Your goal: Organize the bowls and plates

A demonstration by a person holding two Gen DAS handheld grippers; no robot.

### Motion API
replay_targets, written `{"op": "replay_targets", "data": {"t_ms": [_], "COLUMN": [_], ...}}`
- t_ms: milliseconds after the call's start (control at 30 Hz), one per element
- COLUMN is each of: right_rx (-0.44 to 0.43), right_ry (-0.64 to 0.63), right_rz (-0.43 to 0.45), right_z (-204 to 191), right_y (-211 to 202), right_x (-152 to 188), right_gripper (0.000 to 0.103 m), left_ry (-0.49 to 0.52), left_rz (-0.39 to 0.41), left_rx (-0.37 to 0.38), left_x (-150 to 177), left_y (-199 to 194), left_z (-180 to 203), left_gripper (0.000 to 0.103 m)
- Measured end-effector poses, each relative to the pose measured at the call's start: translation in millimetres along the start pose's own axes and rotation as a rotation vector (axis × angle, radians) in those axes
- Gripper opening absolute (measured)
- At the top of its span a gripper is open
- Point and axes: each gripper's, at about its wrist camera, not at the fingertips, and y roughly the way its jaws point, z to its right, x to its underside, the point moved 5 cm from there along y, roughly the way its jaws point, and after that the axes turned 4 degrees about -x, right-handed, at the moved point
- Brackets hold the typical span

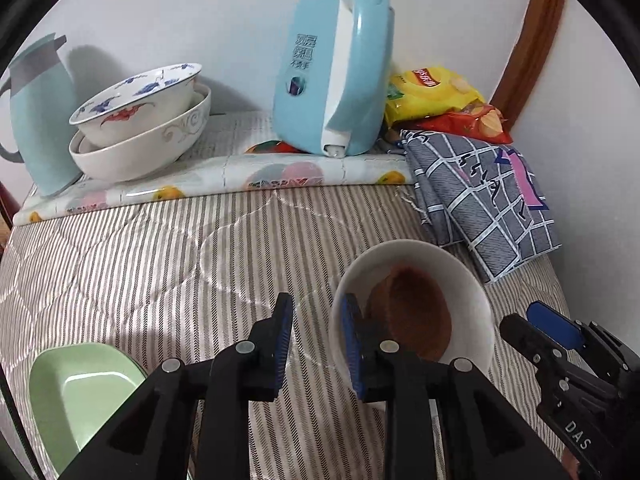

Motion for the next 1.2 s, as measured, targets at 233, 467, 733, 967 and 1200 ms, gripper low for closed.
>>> {"op": "replay_targets", "data": {"t_ms": [233, 467, 733, 967, 1200], "right_rx": [-0.002, -0.003, 0.000, -0.008, -0.013], "right_ry": [-0.003, -0.001, -0.006, 0.011, 0.020], "right_rz": [-0.029, -0.053, -0.091, -0.123, -0.135], "right_z": [-4, -3, -8, -8, -7], "right_y": [16, 27, 41, 51, 56], "right_x": [-2, -3, -2, 0, 0], "right_gripper": [0.039, 0.034, 0.027, 0.026, 0.026], "left_ry": [0.008, 0.023, 0.028, 0.033, 0.037], "left_rz": [-0.019, -0.041, -0.061, -0.075, -0.094], "left_rx": [-0.002, -0.012, -0.017, -0.020, -0.022], "left_x": [1, 2, 3, 4, 6], "left_y": [9, 20, 31, 37, 45], "left_z": [3, 8, 9, 11, 12], "left_gripper": [0.024, 0.024, 0.024, 0.024, 0.024]}}
